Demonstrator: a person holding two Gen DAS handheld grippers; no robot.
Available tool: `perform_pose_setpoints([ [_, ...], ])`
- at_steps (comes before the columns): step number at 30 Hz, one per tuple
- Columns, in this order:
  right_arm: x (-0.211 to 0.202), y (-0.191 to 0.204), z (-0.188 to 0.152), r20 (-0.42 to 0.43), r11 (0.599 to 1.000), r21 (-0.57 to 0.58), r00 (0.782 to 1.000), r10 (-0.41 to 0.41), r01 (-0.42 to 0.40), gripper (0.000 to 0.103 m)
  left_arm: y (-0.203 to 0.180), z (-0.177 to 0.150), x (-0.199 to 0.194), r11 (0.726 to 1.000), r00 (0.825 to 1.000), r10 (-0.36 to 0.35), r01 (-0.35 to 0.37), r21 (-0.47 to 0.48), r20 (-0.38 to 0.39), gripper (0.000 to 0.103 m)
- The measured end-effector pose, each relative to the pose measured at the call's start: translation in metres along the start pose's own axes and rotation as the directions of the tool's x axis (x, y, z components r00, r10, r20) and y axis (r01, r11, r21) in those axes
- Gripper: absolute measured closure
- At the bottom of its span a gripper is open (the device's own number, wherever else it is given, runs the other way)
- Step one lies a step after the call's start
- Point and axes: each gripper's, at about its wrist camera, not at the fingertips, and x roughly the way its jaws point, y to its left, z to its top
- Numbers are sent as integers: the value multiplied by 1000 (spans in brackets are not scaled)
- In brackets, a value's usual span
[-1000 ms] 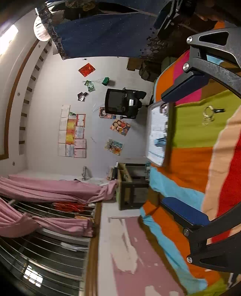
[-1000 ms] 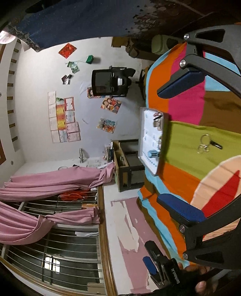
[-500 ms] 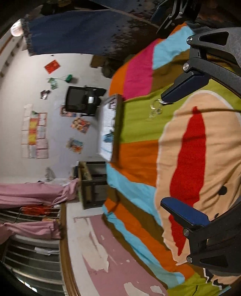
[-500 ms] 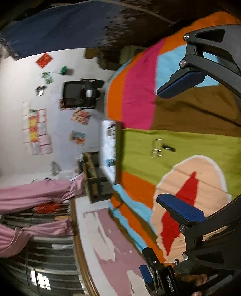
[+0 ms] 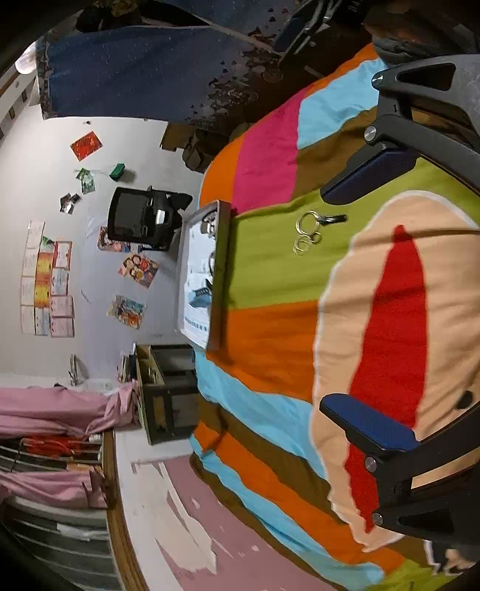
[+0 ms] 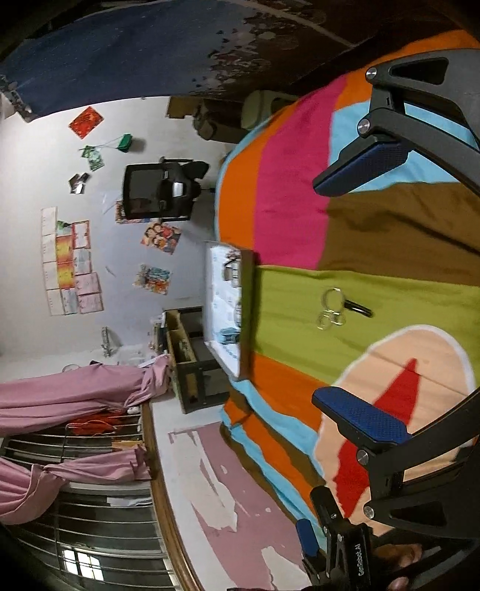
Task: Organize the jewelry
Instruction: 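Withdraw both open tools from the tray toward the silver rings on the bedspread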
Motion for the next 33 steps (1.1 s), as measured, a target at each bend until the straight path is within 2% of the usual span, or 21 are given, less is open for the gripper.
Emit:
perform_pose_setpoints([
  [7, 29, -15, 38, 39, 1000, -9, 999, 8, -8, 2, -1, 35, 36, 999, 999, -27, 27, 20, 18, 0],
  [13, 75, -23, 51, 17, 1000, 2, 999, 28, -28, 2, -3, 49, 84, 995, 996, -80, 82, 65, -31, 0],
  [18, 114, -25, 42, -30, 1000, -5, 999, 31, -31, 2, -2, 46, 124, 986, 986, -142, 149, 70, -91, 0],
  [24, 159, -23, 14, -135, 999, 5, 990, 49, -49, 2, -4, 32, 164, 976, 966, -203, 213, 43, -157, 2],
  [28, 180, -13, -8, -219, 996, -3, 972, 88, -91, 3, -8, 21, 185, 969, 952, -221, 239, 63, -212, 10],
  [30, 187, -6, -17, -253, 994, -21, 962, 98, -107, 10, -11, 15, 193, 966, 943, -227, 250, 71, -242, 19],
  [32, 196, 1, -29, -303, 991, -31, 946, 118, -133, 28, -14, 10, 199, 961, 935, -233, 263, 85, -267, 32],
  [33, 203, 7, -36, -342, 988, -39, 931, 128, -150, 33, -16, 8, 203, 957, 929, -240, 275, 90, -281, 35],
])
